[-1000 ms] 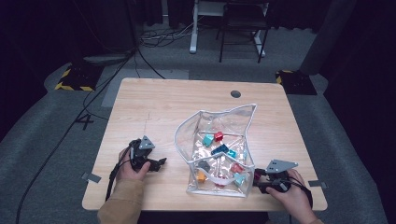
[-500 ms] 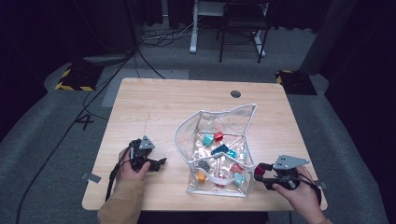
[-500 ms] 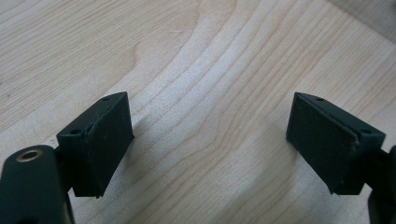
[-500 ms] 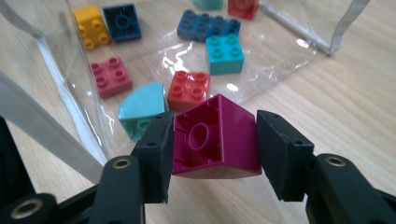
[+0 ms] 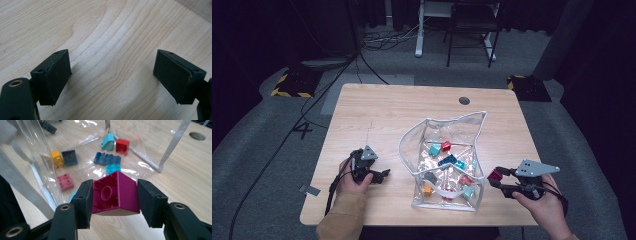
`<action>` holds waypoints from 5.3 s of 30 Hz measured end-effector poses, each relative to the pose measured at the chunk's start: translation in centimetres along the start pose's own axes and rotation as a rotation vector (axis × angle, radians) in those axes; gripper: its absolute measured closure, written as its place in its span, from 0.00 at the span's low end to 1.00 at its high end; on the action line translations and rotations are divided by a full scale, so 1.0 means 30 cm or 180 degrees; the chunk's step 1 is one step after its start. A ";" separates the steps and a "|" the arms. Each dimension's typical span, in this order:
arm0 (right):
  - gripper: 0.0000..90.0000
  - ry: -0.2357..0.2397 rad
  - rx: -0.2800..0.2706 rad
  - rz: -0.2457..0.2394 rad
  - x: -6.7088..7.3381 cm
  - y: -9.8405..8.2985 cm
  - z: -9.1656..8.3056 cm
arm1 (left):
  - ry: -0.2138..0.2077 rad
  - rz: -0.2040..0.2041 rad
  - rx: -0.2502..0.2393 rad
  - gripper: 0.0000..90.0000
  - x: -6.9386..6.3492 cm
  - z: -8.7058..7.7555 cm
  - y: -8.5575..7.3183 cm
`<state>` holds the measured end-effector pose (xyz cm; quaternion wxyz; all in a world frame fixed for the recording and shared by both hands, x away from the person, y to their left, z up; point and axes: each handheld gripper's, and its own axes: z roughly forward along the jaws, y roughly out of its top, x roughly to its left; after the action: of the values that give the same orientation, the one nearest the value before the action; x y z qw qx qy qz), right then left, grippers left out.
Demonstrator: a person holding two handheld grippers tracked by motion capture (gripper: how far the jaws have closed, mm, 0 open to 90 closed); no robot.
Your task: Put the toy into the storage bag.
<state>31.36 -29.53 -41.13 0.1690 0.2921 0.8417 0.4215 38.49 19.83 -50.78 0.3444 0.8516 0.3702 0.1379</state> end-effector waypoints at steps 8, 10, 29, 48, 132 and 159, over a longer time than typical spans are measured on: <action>0.55 -0.0039 -0.0098 -0.0003 -0.008 0.055 -0.047 | 0.0001 0.0000 0.0002 0.16 0.000 0.000 0.000; 0.55 -0.0042 -0.0150 -0.0012 -0.010 0.071 -0.058 | -0.0001 0.0001 0.0001 0.16 0.000 0.000 0.000; 0.55 0.0007 -0.0489 0.0027 -0.012 0.191 -0.116 | -0.0006 0.0001 0.0006 0.16 0.001 0.000 0.000; 0.55 0.0126 -0.0556 -0.0154 0.021 0.351 -0.085 | -0.0013 -0.0005 -0.0002 0.17 0.004 0.000 0.000; 0.42 0.0799 0.0064 -0.0283 0.077 0.485 0.330 | 0.0028 -0.0017 -0.0005 0.17 0.008 0.001 0.002; 0.42 0.0313 -0.0373 -0.0068 -0.055 0.470 0.085 | 0.0030 -0.0015 -0.0004 0.17 0.008 0.001 0.002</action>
<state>38.91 -22.33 -31.17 0.1488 0.2515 0.8259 0.4822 38.69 19.95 -50.77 0.3436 0.8499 0.3738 0.1414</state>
